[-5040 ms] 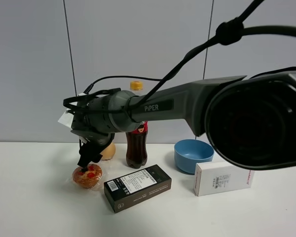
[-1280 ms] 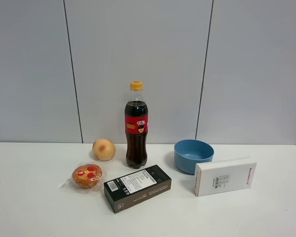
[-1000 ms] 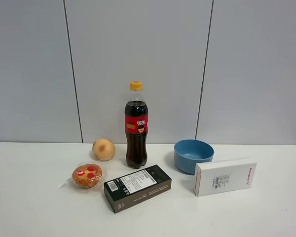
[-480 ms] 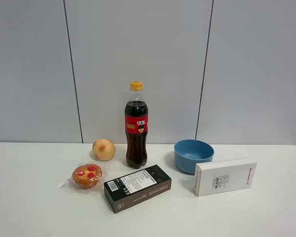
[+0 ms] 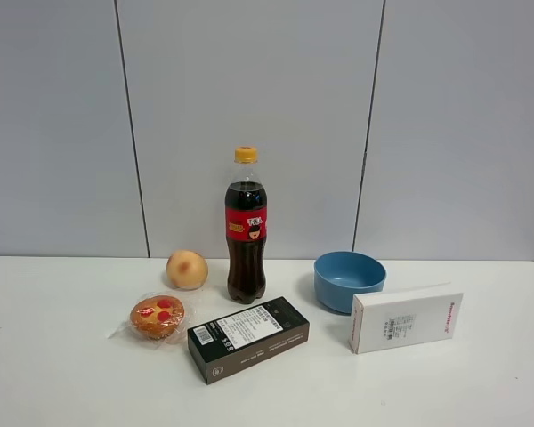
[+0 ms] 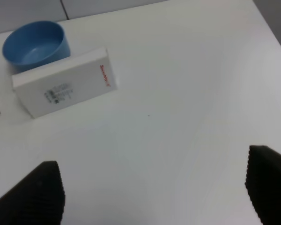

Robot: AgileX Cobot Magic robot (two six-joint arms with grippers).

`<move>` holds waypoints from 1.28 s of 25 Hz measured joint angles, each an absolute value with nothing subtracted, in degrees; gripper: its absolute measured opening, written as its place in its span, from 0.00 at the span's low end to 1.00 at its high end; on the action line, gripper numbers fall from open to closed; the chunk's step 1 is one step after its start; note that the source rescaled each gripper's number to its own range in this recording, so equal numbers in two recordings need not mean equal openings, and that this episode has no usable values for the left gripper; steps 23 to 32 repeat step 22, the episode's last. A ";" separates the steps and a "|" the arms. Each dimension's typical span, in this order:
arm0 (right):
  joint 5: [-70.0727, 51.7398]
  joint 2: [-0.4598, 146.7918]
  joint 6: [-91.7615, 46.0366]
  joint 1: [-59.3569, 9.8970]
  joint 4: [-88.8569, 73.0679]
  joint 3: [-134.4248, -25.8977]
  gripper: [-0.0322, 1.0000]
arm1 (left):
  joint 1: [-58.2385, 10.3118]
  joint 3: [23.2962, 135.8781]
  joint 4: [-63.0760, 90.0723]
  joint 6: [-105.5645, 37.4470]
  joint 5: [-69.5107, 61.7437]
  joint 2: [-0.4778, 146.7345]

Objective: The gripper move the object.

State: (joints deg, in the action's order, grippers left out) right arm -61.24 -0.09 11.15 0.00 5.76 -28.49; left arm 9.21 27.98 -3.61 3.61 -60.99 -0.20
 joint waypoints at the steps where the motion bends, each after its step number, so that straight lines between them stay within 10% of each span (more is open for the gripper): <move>1: -61.24 -0.09 11.70 0.00 6.22 -28.49 0.85 | 9.21 27.98 -3.61 3.61 -60.99 -0.20; 32: -61.34 -0.09 12.31 0.00 6.80 -28.49 0.85 | 9.21 27.98 -3.61 3.61 -60.99 -0.20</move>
